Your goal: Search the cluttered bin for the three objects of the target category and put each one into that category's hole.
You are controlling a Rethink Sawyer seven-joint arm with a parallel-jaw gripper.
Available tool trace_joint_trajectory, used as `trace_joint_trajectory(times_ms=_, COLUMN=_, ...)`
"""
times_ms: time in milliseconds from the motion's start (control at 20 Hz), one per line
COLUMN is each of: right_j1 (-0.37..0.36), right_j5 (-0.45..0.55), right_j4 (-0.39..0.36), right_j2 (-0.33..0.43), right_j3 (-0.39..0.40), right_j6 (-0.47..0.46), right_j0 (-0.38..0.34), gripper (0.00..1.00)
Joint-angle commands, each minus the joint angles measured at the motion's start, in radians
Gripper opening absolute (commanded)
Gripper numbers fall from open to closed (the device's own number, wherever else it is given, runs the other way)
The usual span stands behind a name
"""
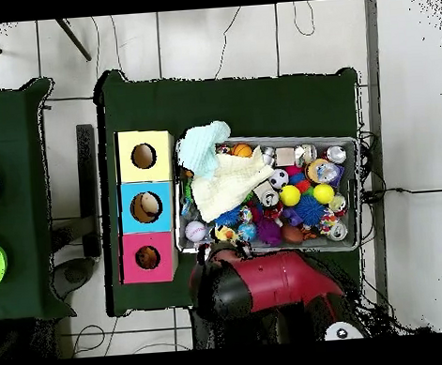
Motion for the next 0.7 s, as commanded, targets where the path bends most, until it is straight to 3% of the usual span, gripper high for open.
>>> trace_joint_trajectory(times_ms=50, right_j1=-0.012, right_j5=-0.081, right_j4=0.111, right_j2=-0.078, right_j3=0.071, right_j6=0.285, right_j0=0.088, gripper=0.00)
trace_joint_trajectory(times_ms=200, right_j1=-0.011, right_j5=-0.099, right_j4=0.152, right_j2=-0.106, right_j3=0.083, right_j6=0.305, right_j0=0.145, gripper=0.00)
trace_joint_trajectory(times_ms=700, right_j1=-0.048, right_j5=-0.027, right_j4=0.277, right_j2=-0.204, right_j3=0.050, right_j6=0.318, right_j0=0.334, gripper=0.00)
